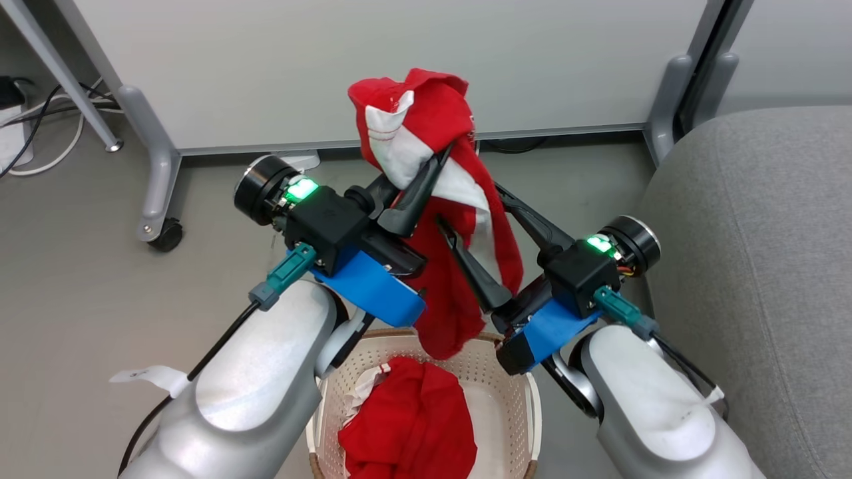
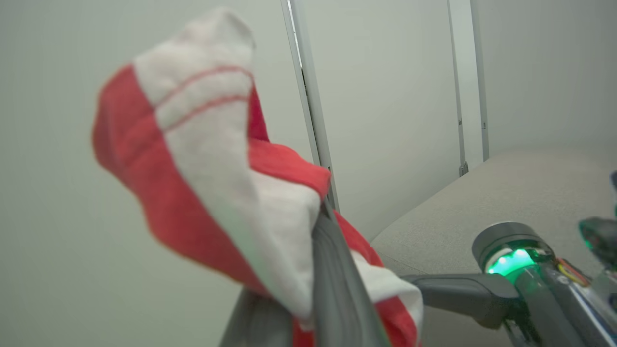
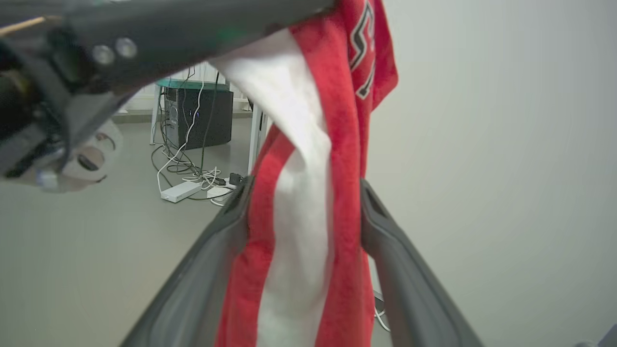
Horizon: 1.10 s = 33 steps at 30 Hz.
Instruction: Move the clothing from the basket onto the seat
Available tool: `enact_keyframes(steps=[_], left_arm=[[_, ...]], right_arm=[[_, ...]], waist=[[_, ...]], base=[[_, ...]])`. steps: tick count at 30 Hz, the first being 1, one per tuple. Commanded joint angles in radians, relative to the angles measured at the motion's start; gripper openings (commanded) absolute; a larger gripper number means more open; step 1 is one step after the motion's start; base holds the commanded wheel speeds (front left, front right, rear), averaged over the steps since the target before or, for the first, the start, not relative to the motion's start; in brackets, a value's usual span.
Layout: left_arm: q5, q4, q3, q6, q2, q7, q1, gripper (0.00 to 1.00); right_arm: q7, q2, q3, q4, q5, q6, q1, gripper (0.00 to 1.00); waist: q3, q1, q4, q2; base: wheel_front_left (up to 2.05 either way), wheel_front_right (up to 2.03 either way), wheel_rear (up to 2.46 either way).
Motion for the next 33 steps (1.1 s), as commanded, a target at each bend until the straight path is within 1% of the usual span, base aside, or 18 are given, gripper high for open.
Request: enact_keyframes(steps=[1,4,5,6,12,31,32,33], left_arm=[[0.002,-0.002,0.001,0.0,-0.001,-0.003,-0.019,0.0],[0.0,-0.003,-0.014,0.0,-0.009,-0.003,-0.023,0.0],[-0.001,-0.003,-0.017,0.0,-0.01,-0.003,-0.026,0.0],[-0.002,-0.003,-0.019,0.0,-0.011,-0.003,-0.029,0.0],[-0.008,0.0,-0.022,0.0,-0.011,-0.003,-0.032,0.0],[-0.013,0.011,-0.009,0.0,-0.015,-0.003,-0.011,0.0],[-0.014,0.011,-0.005,0.0,-0.017,-0.003,-0.011,0.12],[-0.012,0.011,-0.003,0.0,-0.017,-0.003,-0.011,0.77]], right_arm=[[-0.004,-0.002,-0.001,0.009,0.007,0.0,-0.02,1.0],[-0.003,-0.002,0.01,0.067,0.023,0.0,-0.048,1.0],[-0.003,-0.002,0.02,0.083,0.033,0.0,-0.055,0.41],[-0.003,-0.002,0.035,0.104,0.044,0.0,-0.06,0.0],[-0.003,-0.002,0.05,0.146,0.075,0.0,-0.085,0.0],[-0.003,-0.002,0.058,0.139,0.081,0.0,-0.078,0.0],[-0.003,-0.002,0.057,0.138,0.08,0.0,-0.078,0.0],[-0.003,-0.002,0.056,0.137,0.079,0.0,-0.078,0.0]], waist=[[0.005,-0.0001,0.007,0.0],[0.011,-0.0001,0.014,0.0],[0.012,-0.0001,0.016,0.0],[0.013,-0.0001,0.017,0.0],[0.016,-0.0001,0.02,0.0],[0.004,-0.0001,0.019,0.0],[0.005,-0.0001,0.02,0.0],[0.006,-0.0001,0.019,0.0]], base=[[0.0,0.0,0.0],[0.0,0.0,0.0],[0.0,0.0,0.0],[0.0,0.0,0.0],[0.0,0.0,0.0],[0.0,0.0,0.0],[0.0,0.0,0.0],[0.0,0.0,0.0]])
